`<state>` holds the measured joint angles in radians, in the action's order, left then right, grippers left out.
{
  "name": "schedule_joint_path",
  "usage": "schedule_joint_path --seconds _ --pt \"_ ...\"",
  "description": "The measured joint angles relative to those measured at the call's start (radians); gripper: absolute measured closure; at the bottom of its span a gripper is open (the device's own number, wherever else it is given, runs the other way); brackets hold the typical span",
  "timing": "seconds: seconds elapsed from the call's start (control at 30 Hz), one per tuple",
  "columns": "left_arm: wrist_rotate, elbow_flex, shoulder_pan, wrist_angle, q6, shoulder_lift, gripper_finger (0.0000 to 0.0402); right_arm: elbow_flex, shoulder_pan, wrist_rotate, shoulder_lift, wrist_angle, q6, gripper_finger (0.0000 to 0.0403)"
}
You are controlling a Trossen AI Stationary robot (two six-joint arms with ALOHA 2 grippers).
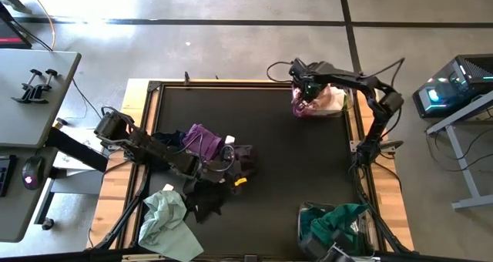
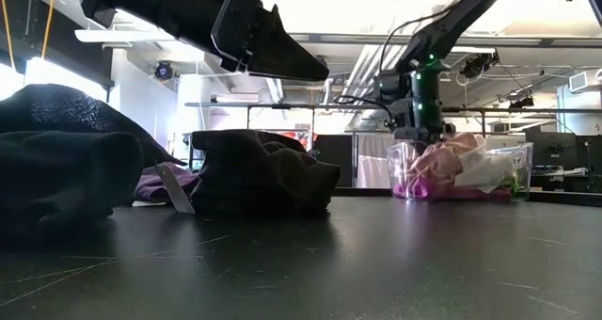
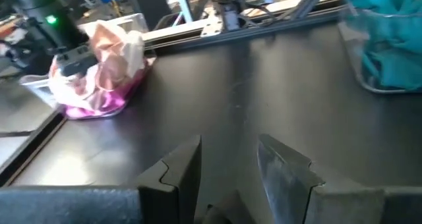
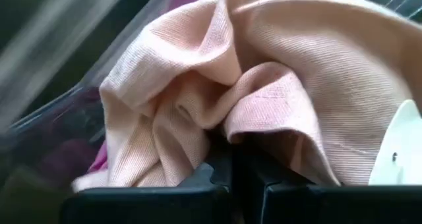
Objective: Sort towels by color in basket
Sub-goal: Put the light pink towel into the top transparent bin
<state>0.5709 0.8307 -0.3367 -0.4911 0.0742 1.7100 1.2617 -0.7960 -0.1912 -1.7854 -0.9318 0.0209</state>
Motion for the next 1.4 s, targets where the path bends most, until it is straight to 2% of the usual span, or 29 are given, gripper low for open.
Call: schedule_joint_path --seconds 0.13,0.37,0.47,0.57,0.67,0.73,0.9,1.03,1.17,1.4 --pt "-0.014 0.000 0.000 0.000 -0.003 0.000 0.0268 0.000 -0.016 0.030 0.016 0.002 0.006 0.0388" --pt "-0.015 0.000 0.000 -0.002 -0.003 0.000 0.0268 0.000 -0.012 0.202 0.162 -0.043 -0.002 0.0316" --pt "-0.015 0.000 0.000 -0.003 -0.003 0.000 0.0268 0.000 0.002 0.277 0.232 -0.018 0.080 0.0292" --pt "-0.015 0.000 0.000 -0.007 -0.003 0.000 0.0268 0.000 0.012 0.250 0.288 0.039 0.149 0.0283" --pt "-0.015 0.000 0.000 -0.010 -0.003 0.000 0.0268 0.000 -0.004 0.133 0.313 0.140 0.106 0.0285" --pt "-0.014 0.000 0.000 -0.010 -0.003 0.000 0.0268 0.000 -0.035 0.094 0.303 0.157 0.059 0.0290" --pt "-0.014 0.000 0.000 -0.011 -0.003 0.000 0.0268 0.000 -0.094 0.094 0.208 0.079 -0.017 0.0313" --pt "-0.014 0.000 0.000 -0.011 -0.003 0.000 0.0268 -0.001 -0.102 0.090 0.112 -0.012 0.000 0.0332" --pt "-0.014 0.000 0.000 -0.011 -0.003 0.000 0.0268 -0.001 -0.102 0.087 0.039 -0.013 0.025 0.0338" --pt "-0.014 0.000 0.000 -0.010 -0.003 0.000 0.0268 0.000 -0.125 0.093 0.004 -0.020 0.022 0.0338"
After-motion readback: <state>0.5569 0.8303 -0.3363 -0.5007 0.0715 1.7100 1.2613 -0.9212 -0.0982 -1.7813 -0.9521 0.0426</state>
